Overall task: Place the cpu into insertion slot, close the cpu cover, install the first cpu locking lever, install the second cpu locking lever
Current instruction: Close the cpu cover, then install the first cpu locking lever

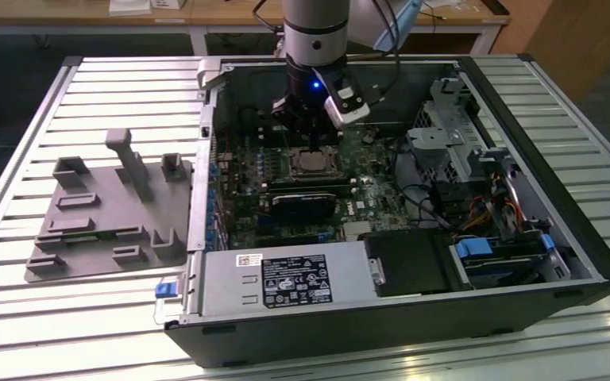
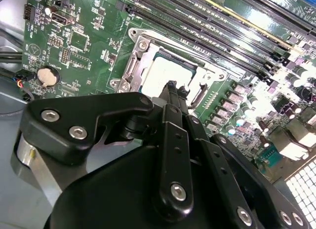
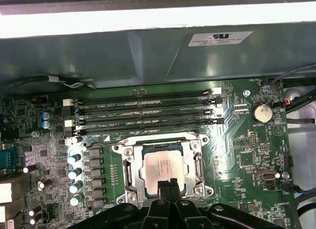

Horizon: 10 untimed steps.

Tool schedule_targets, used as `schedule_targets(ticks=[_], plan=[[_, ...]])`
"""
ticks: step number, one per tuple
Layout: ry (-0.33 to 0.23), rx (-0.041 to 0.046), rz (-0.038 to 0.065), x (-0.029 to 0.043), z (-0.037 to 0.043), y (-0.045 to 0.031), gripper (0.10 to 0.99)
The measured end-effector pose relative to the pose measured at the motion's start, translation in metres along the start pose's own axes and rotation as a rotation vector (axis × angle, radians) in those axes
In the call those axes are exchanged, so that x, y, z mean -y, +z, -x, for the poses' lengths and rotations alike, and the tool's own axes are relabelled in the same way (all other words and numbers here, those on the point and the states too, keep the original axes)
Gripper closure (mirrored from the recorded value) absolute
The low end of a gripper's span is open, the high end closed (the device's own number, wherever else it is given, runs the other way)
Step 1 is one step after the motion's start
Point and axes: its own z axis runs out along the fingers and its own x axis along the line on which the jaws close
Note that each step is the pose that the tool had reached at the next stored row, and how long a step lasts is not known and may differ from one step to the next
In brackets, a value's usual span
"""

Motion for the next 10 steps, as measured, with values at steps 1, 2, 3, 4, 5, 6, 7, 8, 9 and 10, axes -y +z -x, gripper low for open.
schedule_targets(ticks=[1, 2, 3, 4, 5, 6, 7, 8, 9, 10], plan=[[0.000, 0.0000, 0.000, 0.0000, 0.0000, 0.0000, 0.984], [0.000, 0.0000, 0.000, 0.0000, 0.0000, -0.0001, 0.984], [0.000, 0.0000, 0.000, 0.0000, 0.0000, -0.0007, 0.984], [0.000, 0.0001, 0.000, -0.0001, 0.0001, -0.0011, 0.984], [0.000, 0.0001, 0.000, -0.0001, 0.0001, -0.0012, 0.984], [0.000, 0.0000, 0.000, -0.0001, 0.0001, -0.0013, 0.984], [0.000, 0.0000, 0.000, -0.0001, 0.0001, -0.0014, 0.984], [0.000, 0.0000, 0.000, -0.0001, 0.0001, -0.0014, 0.984], [0.000, 0.0000, 0.000, -0.0001, 0.0001, -0.0015, 0.984], [0.000, 0.0000, 0.000, -0.0001, 0.0001, -0.0016, 0.984]])
